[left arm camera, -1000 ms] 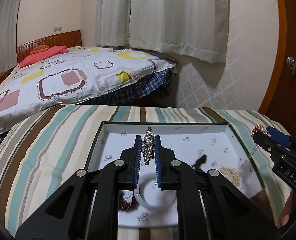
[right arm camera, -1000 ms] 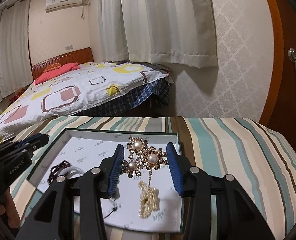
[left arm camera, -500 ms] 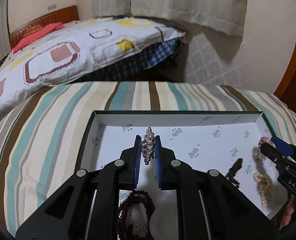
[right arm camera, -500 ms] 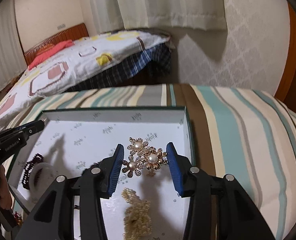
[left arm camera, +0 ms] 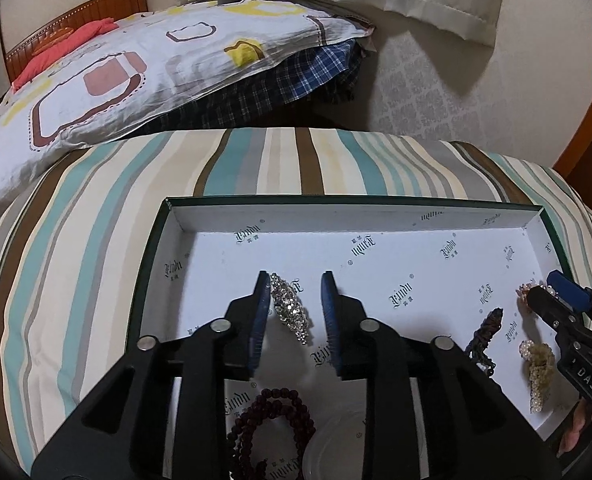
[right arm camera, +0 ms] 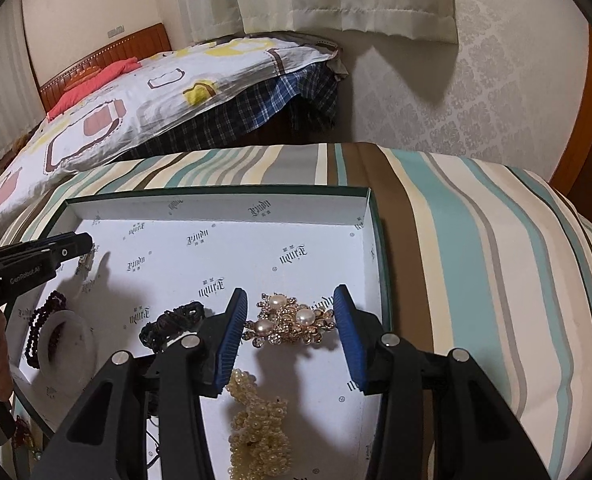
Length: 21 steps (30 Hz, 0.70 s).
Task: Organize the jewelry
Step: 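Carry both brooches into the green box and open both tools to release them, then withdraw both open tools from the box back over the remaining jewelry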
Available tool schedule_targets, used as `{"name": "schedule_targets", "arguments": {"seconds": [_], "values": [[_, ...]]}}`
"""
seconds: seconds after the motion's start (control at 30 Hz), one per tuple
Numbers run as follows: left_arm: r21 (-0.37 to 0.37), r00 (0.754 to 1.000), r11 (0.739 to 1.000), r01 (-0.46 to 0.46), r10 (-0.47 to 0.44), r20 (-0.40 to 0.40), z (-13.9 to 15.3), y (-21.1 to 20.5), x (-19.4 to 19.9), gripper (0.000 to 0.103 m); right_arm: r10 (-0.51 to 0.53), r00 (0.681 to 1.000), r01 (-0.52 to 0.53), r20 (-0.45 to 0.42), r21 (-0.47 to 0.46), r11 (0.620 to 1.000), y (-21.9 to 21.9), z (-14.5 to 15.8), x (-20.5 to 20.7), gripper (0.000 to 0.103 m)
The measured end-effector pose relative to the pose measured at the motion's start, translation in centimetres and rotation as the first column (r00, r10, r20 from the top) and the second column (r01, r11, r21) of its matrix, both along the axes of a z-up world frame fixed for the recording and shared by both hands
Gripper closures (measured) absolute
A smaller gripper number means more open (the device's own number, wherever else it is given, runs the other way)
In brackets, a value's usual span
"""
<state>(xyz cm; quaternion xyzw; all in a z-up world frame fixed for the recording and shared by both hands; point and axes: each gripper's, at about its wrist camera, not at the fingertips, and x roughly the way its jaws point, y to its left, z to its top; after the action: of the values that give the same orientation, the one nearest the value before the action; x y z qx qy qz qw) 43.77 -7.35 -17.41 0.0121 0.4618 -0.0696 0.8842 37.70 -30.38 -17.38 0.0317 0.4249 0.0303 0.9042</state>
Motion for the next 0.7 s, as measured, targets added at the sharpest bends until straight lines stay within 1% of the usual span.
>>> {"name": "schedule_targets", "arguments": {"seconds": [0.07, 0.1, 0.13, 0.2, 0.27, 0.43, 0.47, 0.53, 0.57, 0.7], "values": [[-0.001, 1.0, 1.0, -0.002, 0.002, 0.005, 0.1, 0.0, 0.0, 0.073, -0.001, 1.0, 0.001, 0.001, 0.0, 1.0, 0.0, 0.0, 0.0, 0.058], [-0.001, 1.0, 1.0, -0.003, 0.003, 0.005, 0.1, 0.0, -0.1, 0.068, -0.001, 1.0, 0.001, 0.001, 0.0, 1.0, 0.0, 0.0, 0.0, 0.058], [-0.003, 1.0, 1.0, -0.005, 0.005, 0.005, 0.1, 0.1, -0.1, 0.061, -0.001, 1.0, 0.001, 0.002, 0.0, 1.0, 0.0, 0.0, 0.0, 0.058], [-0.006, 1.0, 1.0, -0.01, 0.01, 0.014, 0.2, 0.1, -0.1, 0.055, 0.001, 1.0, -0.001, 0.006, 0.003, 1.0, 0.1, 0.1, 0.0, 0.053], [-0.005, 1.0, 1.0, -0.011, 0.011, 0.021, 0.3, 0.2, -0.2, 0.053, -0.001, 1.0, 0.001, 0.011, -0.002, 1.0, 0.1, 0.1, 0.0, 0.049], [-0.007, 0.999, 1.0, -0.014, 0.014, 0.038, 0.6, 0.3, -0.4, 0.052, -0.003, 1.0, 0.002, 0.016, 0.004, 1.0, 0.1, 0.2, -0.1, 0.049], [-0.008, 0.999, 1.0, -0.014, 0.015, 0.049, 0.7, 0.3, -0.5, 0.051, -0.005, 1.0, 0.005, 0.022, 0.003, 1.0, 0.2, 0.3, -0.2, 0.049], [-0.013, 0.996, 1.0, -0.013, 0.014, 0.086, 1.2, 0.3, -1.0, 0.046, -0.008, 0.999, 0.007, 0.033, 0.004, 1.0, 0.2, 0.5, -0.4, 0.049], [-0.013, 0.994, 1.0, -0.011, 0.013, 0.105, 1.5, 0.4, -1.3, 0.045, -0.007, 0.999, 0.007, 0.039, 0.004, 1.0, 0.2, 0.7, -0.6, 0.049], [-0.004, 0.985, 1.0, -0.006, 0.007, 0.17, 2.7, 0.4, -2.8, 0.044, -0.003, 0.998, 0.003, 0.066, 0.0, 1.0, 0.5, 1.6, -1.5, 0.049]]}}
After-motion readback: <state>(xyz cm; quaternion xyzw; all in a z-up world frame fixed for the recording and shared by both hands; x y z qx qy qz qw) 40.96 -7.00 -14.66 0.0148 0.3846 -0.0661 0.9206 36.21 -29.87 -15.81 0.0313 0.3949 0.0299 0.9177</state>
